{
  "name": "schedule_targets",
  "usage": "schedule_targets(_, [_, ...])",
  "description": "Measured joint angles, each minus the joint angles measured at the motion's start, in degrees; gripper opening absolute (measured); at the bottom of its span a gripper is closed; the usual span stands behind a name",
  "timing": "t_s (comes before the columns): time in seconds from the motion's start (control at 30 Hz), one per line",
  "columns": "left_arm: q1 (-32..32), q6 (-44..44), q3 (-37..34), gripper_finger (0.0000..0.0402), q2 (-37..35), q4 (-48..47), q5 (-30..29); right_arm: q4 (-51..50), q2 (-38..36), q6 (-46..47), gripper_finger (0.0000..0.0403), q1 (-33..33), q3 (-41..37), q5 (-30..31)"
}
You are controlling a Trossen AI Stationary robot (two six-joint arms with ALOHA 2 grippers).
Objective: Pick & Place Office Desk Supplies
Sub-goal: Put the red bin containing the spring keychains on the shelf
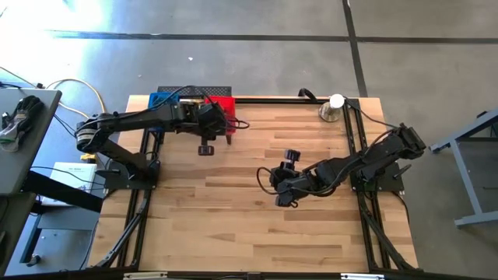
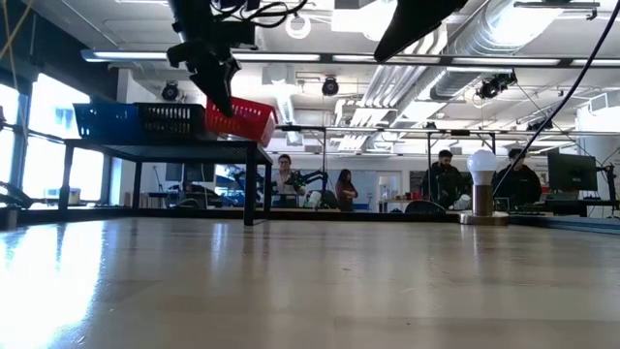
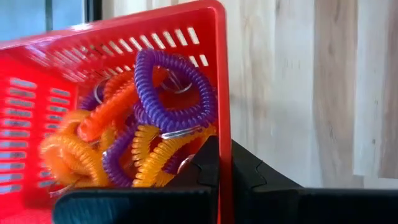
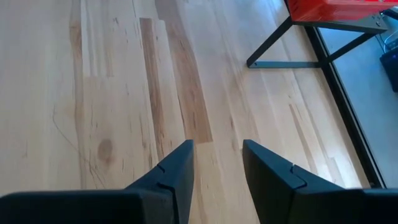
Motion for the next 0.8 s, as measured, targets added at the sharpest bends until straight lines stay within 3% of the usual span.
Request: schedule_targets(0.8, [4.31,-3.48,-0.43,0.0001,-0.18,0.3,0.93,0.61,0.02,0.32,0.0125,-0.72,0.0,0.1])
